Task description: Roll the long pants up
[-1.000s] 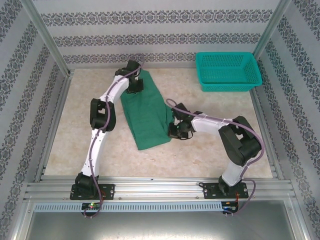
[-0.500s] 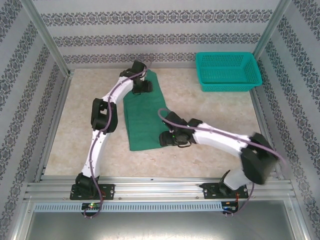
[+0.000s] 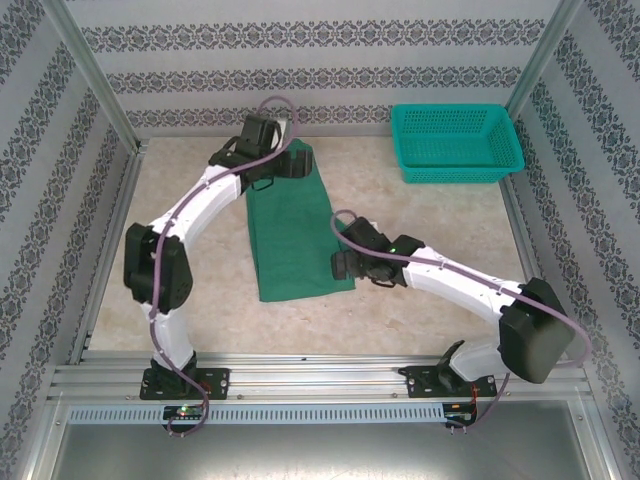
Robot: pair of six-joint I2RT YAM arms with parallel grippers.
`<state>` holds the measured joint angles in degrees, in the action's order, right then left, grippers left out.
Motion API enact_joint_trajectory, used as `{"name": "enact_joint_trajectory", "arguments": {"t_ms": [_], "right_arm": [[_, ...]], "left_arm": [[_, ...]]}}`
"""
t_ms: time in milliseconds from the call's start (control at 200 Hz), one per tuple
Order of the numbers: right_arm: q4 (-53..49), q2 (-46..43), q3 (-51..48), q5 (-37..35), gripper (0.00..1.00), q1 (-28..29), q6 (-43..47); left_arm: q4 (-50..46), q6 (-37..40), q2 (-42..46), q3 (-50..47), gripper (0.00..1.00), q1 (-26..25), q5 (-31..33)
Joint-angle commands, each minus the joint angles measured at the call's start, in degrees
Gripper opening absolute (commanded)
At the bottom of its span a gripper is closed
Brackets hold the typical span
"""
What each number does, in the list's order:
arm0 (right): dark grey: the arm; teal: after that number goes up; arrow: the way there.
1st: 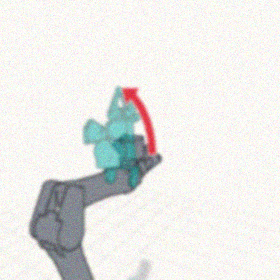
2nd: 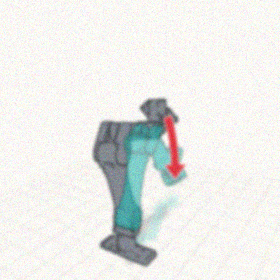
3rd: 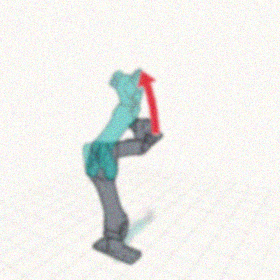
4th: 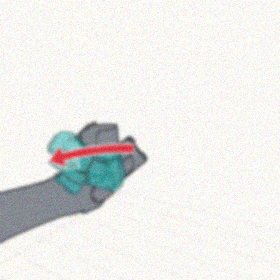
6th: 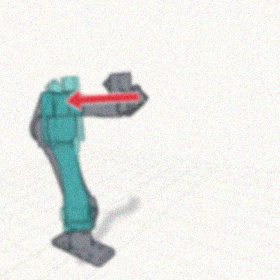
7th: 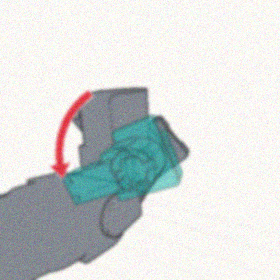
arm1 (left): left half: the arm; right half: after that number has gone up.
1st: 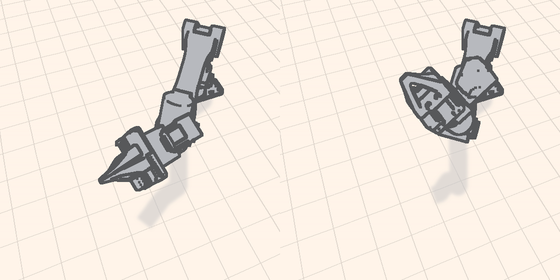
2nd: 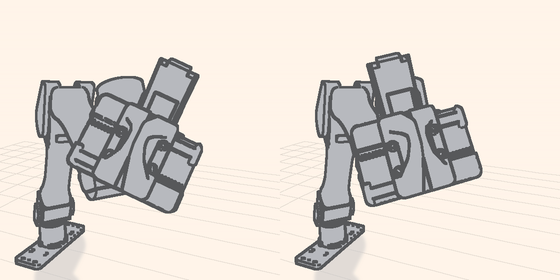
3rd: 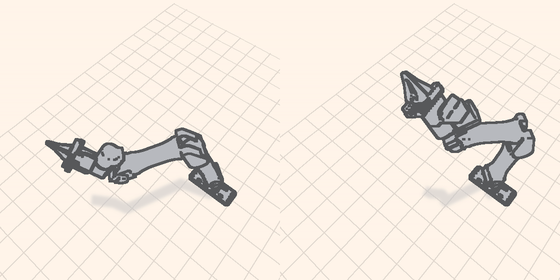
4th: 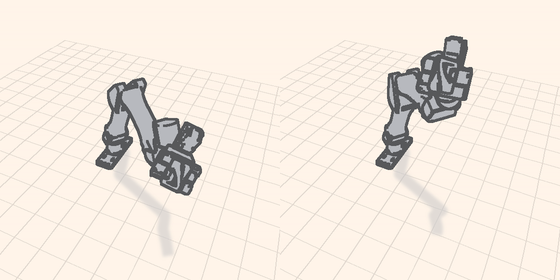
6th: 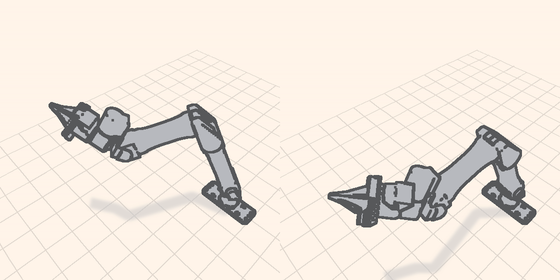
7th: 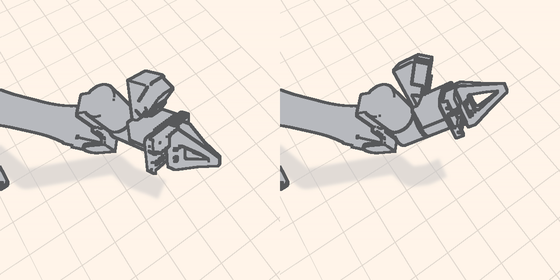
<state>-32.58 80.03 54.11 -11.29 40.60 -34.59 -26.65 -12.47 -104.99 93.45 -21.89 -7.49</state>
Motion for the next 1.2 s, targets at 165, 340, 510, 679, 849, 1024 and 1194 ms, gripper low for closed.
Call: {"name": "enact_joint_trajectory", "arguments": {"t_ms": [165,340,510,679,849,1024,1194], "right_arm": [[2.8,2.0,-1.0,7.9,0.98,-17.3,-0.9],[2.8,3.9,2.1,10.2,0.98,-21.0,0.4],[4.4,5.3,2.2,12.7,0.98,-21.8,-0.7],[5.2,6.0,1.4,13.7,0.98,-21.6,-2.8],[5.5,4.6,0.0,12.7,0.98,-21.8,-3.1],[5.6,4.5,-0.3,12.3,0.98,-21.7,-2.8],[6.4,4.5,-1.4,12.3,0.98,-21.7,-3.3]], "left_arm": [[-16.8,15.8,14.4,-18.5,1.0,-20.3,19.5],[-24.0,16.5,18.1,-24.6,1.0,-26.3,17.2],[-26.9,16.8,14.8,-27.1,1.0,-27.4,17.3],[-25.5,17.8,8.4,-25.8,1.0,-27.4,11.0],[-26.4,19.0,5.1,-24.1,1.0,-27.3,7.5],[-24.7,19.4,3.0,-24.8,1.0,-26.7,9.0],[-23.3,19.2,1.0,-25.7,0.99,-26.0,7.4]]}}
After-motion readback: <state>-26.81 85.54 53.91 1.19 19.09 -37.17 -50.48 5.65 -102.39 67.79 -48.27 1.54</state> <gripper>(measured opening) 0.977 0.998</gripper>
